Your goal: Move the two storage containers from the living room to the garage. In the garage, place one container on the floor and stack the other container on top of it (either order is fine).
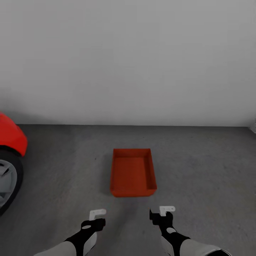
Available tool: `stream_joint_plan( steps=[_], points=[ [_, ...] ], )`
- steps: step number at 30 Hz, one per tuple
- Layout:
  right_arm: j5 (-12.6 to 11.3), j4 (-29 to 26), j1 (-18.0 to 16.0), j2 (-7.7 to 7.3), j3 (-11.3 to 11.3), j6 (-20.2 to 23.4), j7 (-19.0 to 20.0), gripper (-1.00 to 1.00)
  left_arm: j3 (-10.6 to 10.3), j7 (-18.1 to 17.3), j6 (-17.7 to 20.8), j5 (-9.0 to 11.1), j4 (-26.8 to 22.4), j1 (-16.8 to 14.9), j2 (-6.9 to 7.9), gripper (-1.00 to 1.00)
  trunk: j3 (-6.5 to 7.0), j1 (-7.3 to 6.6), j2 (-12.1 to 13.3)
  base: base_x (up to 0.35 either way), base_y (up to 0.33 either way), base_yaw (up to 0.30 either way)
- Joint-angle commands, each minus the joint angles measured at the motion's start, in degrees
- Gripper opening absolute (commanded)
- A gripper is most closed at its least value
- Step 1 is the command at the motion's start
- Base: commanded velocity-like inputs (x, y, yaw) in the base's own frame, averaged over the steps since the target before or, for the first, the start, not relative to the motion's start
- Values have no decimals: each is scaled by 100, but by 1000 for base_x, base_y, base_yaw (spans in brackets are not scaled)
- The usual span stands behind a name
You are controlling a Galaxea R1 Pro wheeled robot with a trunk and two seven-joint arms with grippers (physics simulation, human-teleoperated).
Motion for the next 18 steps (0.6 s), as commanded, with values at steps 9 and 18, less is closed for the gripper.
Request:
stream_joint_plan(
  steps=[9,18],
  points=[
    [-45,10,-5,-4,49,-21,-19,100,-50,21,-23,57,5,-4,0,100,-7,-1,-8,-346,56,0],
    [-45,10,-5,0,49,-21,-19,100,-50,21,-23,57,5,-4,-6,100,-7,-1,-8,-346,2,0]
  ],
)
